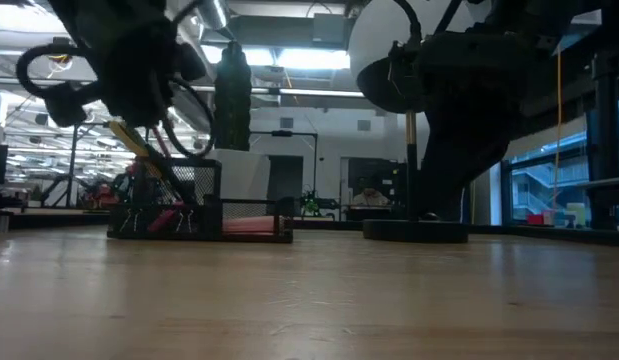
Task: Pick and place office supplies into organizer
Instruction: Put the orange pencil into the black desk organizer
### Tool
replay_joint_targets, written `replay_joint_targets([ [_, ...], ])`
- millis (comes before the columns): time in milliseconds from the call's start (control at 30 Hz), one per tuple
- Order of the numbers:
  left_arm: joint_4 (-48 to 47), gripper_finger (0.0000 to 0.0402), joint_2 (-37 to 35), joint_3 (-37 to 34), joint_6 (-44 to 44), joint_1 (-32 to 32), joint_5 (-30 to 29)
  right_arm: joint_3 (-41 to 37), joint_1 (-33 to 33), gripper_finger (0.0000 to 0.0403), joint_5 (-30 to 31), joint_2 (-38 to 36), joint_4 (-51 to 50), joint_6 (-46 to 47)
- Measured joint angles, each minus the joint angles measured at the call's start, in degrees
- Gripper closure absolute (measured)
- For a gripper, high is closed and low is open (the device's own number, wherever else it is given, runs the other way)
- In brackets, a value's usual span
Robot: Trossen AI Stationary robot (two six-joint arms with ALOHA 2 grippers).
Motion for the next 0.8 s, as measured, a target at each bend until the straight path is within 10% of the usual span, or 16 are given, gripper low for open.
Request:
replay_joint_targets([
  [800,0.2,0.0352,5.6,1.8,-3.5,-0.9,2.7,0.0,-0.2,0.0241,0.1,0.0,2.1,-4.3],
])
